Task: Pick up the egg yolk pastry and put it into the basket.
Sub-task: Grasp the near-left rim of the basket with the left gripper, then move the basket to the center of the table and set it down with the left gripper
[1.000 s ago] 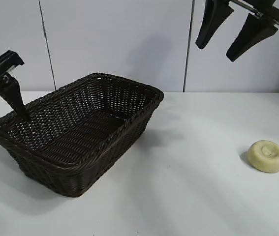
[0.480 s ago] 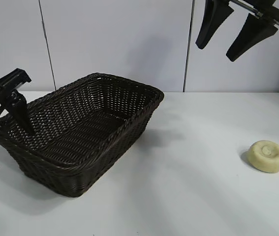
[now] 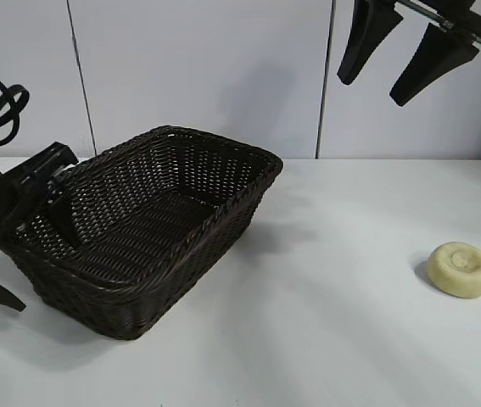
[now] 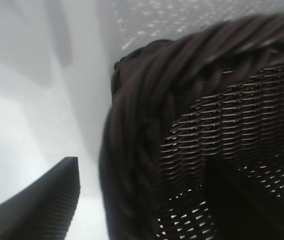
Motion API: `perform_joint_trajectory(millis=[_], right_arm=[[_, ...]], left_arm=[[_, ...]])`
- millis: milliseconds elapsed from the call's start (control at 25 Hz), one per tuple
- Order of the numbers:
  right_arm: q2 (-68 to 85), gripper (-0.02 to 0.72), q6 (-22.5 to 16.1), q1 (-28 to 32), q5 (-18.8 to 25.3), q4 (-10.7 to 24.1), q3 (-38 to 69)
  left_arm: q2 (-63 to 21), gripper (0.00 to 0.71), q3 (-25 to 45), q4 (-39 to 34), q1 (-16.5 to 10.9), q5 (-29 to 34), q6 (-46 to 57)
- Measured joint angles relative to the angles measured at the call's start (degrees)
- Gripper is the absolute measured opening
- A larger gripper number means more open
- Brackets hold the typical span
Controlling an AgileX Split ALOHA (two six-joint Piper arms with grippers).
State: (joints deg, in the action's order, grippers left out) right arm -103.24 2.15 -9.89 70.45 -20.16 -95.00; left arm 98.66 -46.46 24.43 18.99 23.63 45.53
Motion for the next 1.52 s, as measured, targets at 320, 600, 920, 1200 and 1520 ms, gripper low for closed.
perform_joint_trajectory(millis=[320,600,920,1200,1520], right_arm=[[0.0,0.454,0.0,0.0,0.0,0.0,0.0],[0.0,0.454,0.0,0.0,0.0,0.0,0.0],[0.0,0.454,0.0,0.0,0.0,0.0,0.0],[0.0,0.454,0.0,0.0,0.1,0.0,0.0],[0.0,0.454,0.0,0.0,0.1,0.0,0.0]], left_arm=[[0.8,0.213,0.0,0.1,0.0,-0.2,0.1],[0.8,0.104,0.0,0.6,0.0,-0.3,0.7],[0.9,0.103,-3.0,0.8,0.0,5.4,0.7],[0.9,0.103,-9.1,0.8,0.0,11.5,-1.8],[0.9,0.103,-13.0,0.7,-0.7,14.7,-5.8]])
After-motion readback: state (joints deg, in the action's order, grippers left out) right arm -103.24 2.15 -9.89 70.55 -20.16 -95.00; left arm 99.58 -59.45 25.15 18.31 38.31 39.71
